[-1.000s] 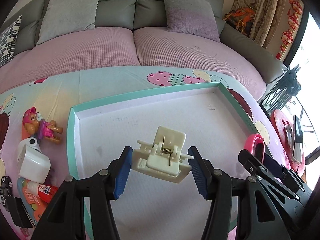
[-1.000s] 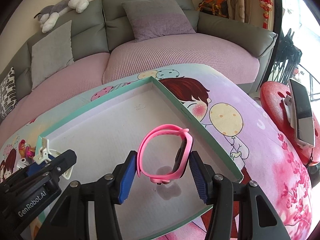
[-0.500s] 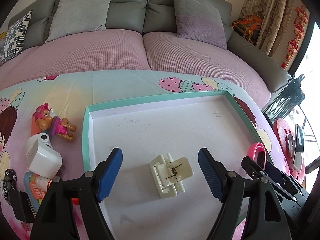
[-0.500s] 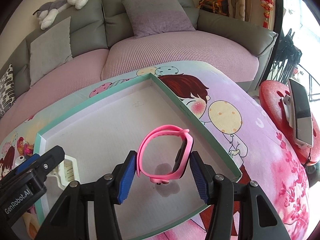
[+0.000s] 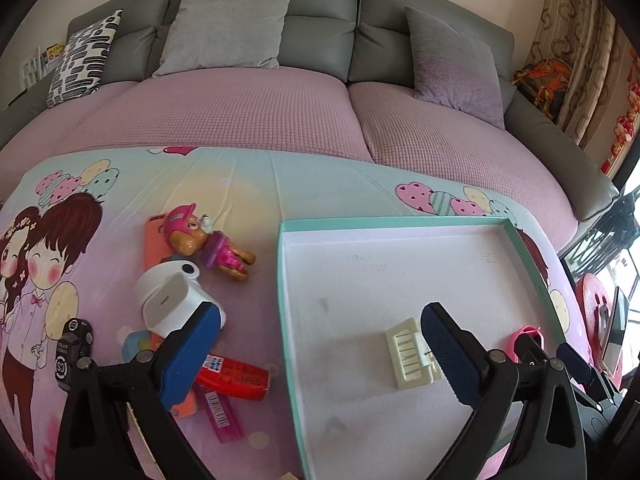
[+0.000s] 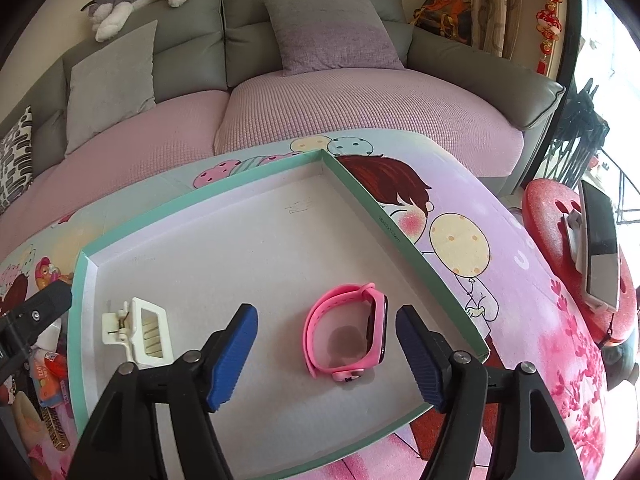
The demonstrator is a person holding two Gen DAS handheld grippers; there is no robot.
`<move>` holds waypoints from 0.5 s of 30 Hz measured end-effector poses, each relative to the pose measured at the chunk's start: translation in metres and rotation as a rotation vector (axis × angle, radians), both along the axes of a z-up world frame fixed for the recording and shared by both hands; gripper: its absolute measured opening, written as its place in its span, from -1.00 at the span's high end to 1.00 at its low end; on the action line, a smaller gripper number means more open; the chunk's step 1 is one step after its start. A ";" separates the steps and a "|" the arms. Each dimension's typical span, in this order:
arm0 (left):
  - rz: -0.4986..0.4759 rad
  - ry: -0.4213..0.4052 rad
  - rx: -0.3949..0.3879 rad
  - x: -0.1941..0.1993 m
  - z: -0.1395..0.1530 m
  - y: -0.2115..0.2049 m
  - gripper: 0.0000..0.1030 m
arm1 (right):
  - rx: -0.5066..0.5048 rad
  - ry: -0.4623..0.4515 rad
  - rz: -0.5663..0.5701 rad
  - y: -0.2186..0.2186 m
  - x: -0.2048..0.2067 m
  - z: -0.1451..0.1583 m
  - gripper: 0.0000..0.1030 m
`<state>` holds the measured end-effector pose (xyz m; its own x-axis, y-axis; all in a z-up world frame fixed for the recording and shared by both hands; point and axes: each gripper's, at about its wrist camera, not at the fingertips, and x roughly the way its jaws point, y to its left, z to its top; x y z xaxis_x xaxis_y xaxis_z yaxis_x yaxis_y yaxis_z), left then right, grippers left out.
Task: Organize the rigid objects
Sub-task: 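Move both grippers back toward the remaining objects on the bed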
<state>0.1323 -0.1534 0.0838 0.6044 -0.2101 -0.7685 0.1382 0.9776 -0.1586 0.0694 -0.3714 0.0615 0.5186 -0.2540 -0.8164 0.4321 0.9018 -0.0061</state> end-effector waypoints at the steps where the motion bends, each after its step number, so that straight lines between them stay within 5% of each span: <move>1: 0.016 -0.004 0.004 -0.001 0.002 0.006 -0.95 | -0.007 -0.001 0.009 0.003 0.001 0.001 -0.65; 7: 0.109 -0.066 0.027 -0.012 0.016 0.045 -0.96 | 0.001 -0.032 0.048 0.021 0.006 0.008 -1.00; 15: 0.249 -0.102 0.048 -0.026 0.023 0.098 -0.97 | 0.012 -0.055 0.142 0.061 0.015 0.016 -1.00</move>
